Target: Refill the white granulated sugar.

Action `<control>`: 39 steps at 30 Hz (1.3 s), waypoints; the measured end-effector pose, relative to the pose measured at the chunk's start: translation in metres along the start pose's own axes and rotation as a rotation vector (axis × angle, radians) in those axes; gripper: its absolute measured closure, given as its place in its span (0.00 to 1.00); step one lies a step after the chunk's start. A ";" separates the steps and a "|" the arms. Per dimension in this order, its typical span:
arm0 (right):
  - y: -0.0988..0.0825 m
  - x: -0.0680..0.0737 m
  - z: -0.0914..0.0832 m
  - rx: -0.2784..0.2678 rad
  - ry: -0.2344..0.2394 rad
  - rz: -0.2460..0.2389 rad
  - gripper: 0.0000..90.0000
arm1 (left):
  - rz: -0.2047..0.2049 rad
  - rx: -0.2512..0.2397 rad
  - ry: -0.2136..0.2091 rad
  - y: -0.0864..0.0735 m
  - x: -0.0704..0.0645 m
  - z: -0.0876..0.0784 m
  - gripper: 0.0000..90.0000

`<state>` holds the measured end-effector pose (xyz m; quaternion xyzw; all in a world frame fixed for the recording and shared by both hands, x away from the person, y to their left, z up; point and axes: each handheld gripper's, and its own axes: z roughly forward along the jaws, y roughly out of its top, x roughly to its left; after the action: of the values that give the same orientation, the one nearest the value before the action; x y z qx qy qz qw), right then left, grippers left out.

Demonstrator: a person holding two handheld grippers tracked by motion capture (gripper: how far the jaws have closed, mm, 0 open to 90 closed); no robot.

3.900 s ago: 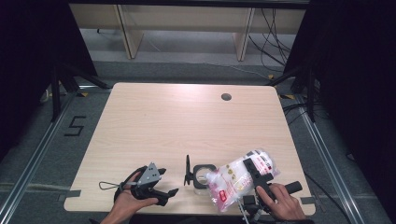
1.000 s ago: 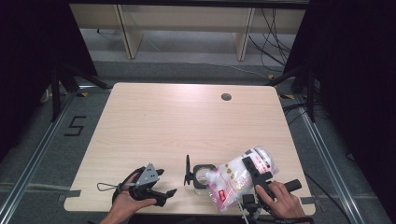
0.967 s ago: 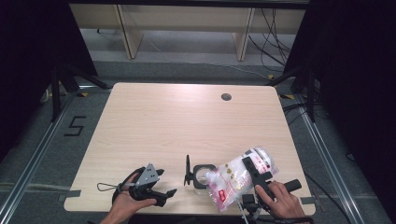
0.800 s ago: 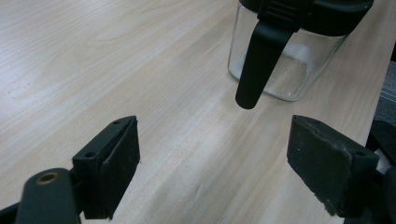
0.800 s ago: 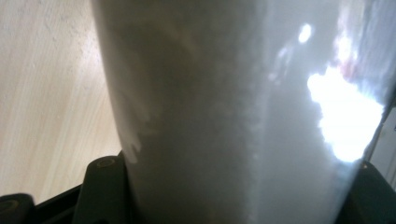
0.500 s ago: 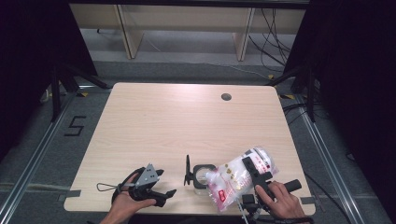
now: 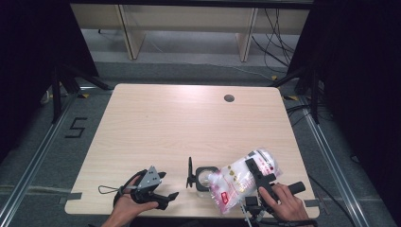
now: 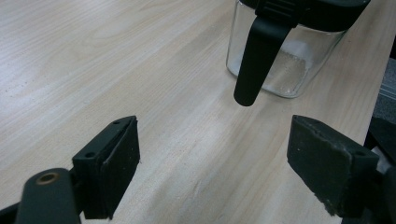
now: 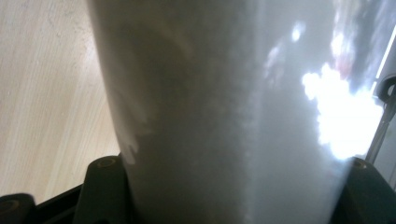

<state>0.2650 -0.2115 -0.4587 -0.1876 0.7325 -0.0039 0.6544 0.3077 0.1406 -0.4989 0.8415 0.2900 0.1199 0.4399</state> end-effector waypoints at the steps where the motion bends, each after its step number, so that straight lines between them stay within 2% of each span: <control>1: 0.000 0.000 0.000 0.000 0.000 0.000 0.45 | 0.000 0.000 0.000 0.000 0.000 0.000 0.19; 2: 0.000 0.003 0.000 0.007 0.011 0.012 0.45 | 0.015 -0.016 0.000 0.001 0.001 0.001 0.19; 3: 0.000 0.003 0.000 0.007 0.011 0.012 0.45 | 0.005 -0.010 0.007 0.001 0.000 0.001 0.19; 4: -0.001 0.001 0.001 -0.001 0.005 -0.010 0.45 | -0.001 -0.013 -0.001 0.000 0.000 0.001 0.19; 5: -0.001 0.000 0.001 0.000 0.000 -0.020 0.45 | 0.013 0.001 0.002 0.000 0.000 0.000 0.19; 6: -0.001 0.000 0.000 0.008 -0.009 -0.022 0.45 | 0.005 0.005 -0.001 0.000 0.000 0.000 0.19; 7: -0.001 -0.003 -0.001 0.002 -0.020 -0.036 0.45 | -0.002 -0.023 0.004 0.000 0.000 0.002 0.19; 8: -0.001 -0.003 -0.001 -0.001 -0.022 -0.035 0.45 | -0.002 -0.023 0.004 0.000 0.000 0.002 0.19; 9: -0.001 -0.003 -0.001 -0.001 -0.022 -0.035 0.45 | 0.016 -0.007 0.002 0.000 0.002 0.001 0.19; 11: 0.000 -0.001 -0.001 0.016 -0.014 -0.029 0.45 | 0.023 0.010 0.006 0.000 0.001 0.000 0.19; 12: 0.000 -0.003 -0.001 0.007 -0.015 -0.053 0.45 | 0.006 0.003 0.001 0.000 0.000 0.000 0.19; 13: -0.001 -0.001 -0.002 0.011 -0.016 -0.025 0.45 | 0.003 -0.008 0.000 0.000 0.000 0.000 0.19; 16: -0.001 -0.001 -0.002 0.011 -0.015 -0.026 0.45 | 0.003 -0.008 0.002 0.000 0.000 0.001 0.19; 17: 0.000 -0.003 -0.003 0.010 -0.022 -0.048 0.45 | 0.020 0.005 0.005 0.000 0.001 0.000 0.19; 18: 0.000 -0.004 -0.003 0.007 -0.022 -0.061 0.45 | 0.009 -0.007 0.001 0.000 0.000 0.000 0.19; 19: -0.001 -0.004 -0.004 0.014 -0.023 -0.048 0.45 | 0.005 -0.005 0.002 0.001 0.000 0.000 0.19; 20: -0.001 -0.006 -0.004 0.016 -0.003 -0.094 0.45 | 0.001 -0.012 0.003 0.001 0.000 0.001 0.19; 21: -0.001 -0.007 -0.004 0.013 -0.005 -0.109 0.45 | 0.023 -0.001 -0.001 0.000 0.001 0.000 0.19; 22: -0.001 -0.007 -0.004 0.013 -0.005 -0.109 0.45 | 0.023 -0.001 -0.001 0.000 0.001 0.000 0.19; 23: 0.000 -0.011 -0.004 0.025 0.025 -0.142 0.45 | 0.015 0.007 -0.003 0.000 0.001 0.000 0.19; 24: 0.000 -0.012 -0.005 0.031 0.023 -0.154 0.45 | 0.006 0.002 -0.001 0.000 0.001 0.000 0.19; 25: 0.000 -0.012 -0.006 0.034 0.022 -0.151 0.45 | 0.008 -0.009 -0.001 0.000 0.000 0.000 0.19; 27: -0.001 -0.012 -0.006 0.038 0.023 -0.136 0.45 | 0.020 0.005 0.005 0.000 0.001 0.000 0.19; 29: 0.000 -0.013 -0.006 0.036 0.017 -0.155 0.45 | 0.010 -0.007 0.001 -0.001 0.000 0.001 0.19; 30: -0.002 -0.011 -0.005 0.017 -0.015 -0.151 0.45 | 0.003 0.003 -0.004 0.000 0.000 0.000 0.19; 31: -0.001 -0.011 -0.006 0.039 0.020 -0.132 0.45 | 0.025 0.000 -0.001 0.001 0.001 0.001 0.19; 33: -0.001 -0.013 -0.006 0.036 0.022 -0.153 0.45 | 0.005 -0.011 0.002 -0.001 0.000 0.002 0.19; 34: -0.001 -0.013 -0.006 0.038 0.021 -0.153 0.45 | 0.024 0.003 0.010 -0.001 0.000 0.001 0.19; 35: -0.001 -0.013 -0.006 0.038 0.021 -0.157 0.45 | 0.038 -0.007 0.004 0.000 0.001 0.001 0.19; 36: -0.001 -0.013 -0.006 0.038 0.022 -0.160 0.45 | 0.025 0.010 0.012 0.000 0.002 0.001 0.19; 37: -0.001 -0.014 -0.006 0.034 0.021 -0.165 0.45 | 0.017 0.002 0.000 0.000 0.001 0.001 0.19; 38: -0.002 -0.013 -0.006 0.017 -0.023 -0.163 0.45 | 0.022 0.005 0.000 0.000 0.001 0.001 0.19; 39: -0.002 -0.013 -0.006 0.017 -0.023 -0.163 0.45 | 0.019 0.003 0.002 -0.001 0.000 0.001 0.19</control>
<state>0.2609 -0.2112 -0.4450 -0.2412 0.7072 -0.0612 0.6618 0.3081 0.1401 -0.5002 0.8447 0.2827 0.1244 0.4371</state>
